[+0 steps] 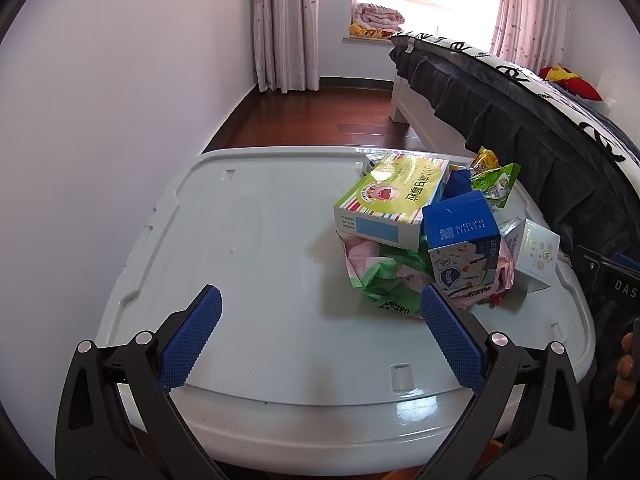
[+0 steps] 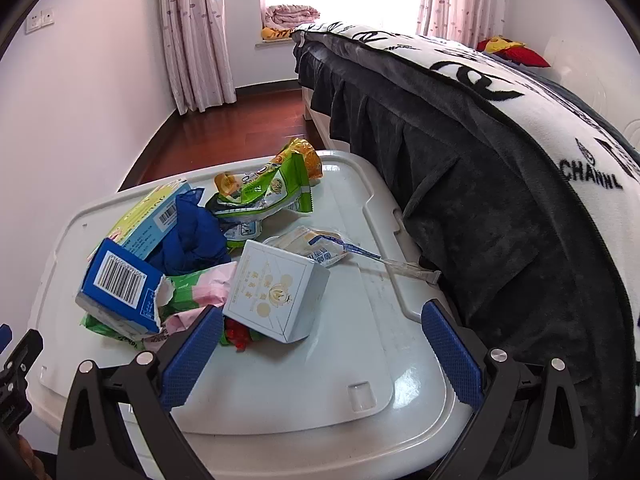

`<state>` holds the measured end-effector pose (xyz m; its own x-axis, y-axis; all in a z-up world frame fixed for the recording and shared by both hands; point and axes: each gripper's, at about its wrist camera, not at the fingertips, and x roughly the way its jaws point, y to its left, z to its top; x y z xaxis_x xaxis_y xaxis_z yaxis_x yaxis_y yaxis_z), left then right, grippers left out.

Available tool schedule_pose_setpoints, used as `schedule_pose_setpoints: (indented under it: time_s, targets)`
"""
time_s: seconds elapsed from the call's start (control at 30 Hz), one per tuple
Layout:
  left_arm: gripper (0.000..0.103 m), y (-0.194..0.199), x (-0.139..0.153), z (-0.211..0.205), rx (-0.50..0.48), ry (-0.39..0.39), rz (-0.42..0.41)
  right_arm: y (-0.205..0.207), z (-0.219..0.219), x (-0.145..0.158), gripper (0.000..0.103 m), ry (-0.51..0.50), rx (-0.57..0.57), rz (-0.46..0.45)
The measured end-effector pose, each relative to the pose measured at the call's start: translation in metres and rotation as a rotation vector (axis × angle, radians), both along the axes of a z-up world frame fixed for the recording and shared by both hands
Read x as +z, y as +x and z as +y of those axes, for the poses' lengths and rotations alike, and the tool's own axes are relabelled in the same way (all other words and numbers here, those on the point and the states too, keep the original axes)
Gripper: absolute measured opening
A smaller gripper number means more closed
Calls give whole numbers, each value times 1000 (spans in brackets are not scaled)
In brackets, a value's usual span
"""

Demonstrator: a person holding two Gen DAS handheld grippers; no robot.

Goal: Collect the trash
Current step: 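Move both tools toward the pile of trash on the white lid, then grasp the white square box with the right gripper while the left gripper grasps the blue box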

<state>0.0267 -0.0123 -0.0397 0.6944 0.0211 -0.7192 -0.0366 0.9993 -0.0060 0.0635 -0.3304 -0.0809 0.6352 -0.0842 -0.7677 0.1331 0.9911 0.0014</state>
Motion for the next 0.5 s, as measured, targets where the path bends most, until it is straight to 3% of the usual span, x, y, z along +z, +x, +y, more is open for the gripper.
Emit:
schedule_pose_setpoints:
  time_s: [0.5]
  targets:
    - [97, 7, -1, -1, -13, 13, -27, 49, 16, -36, 98, 50, -17, 70]
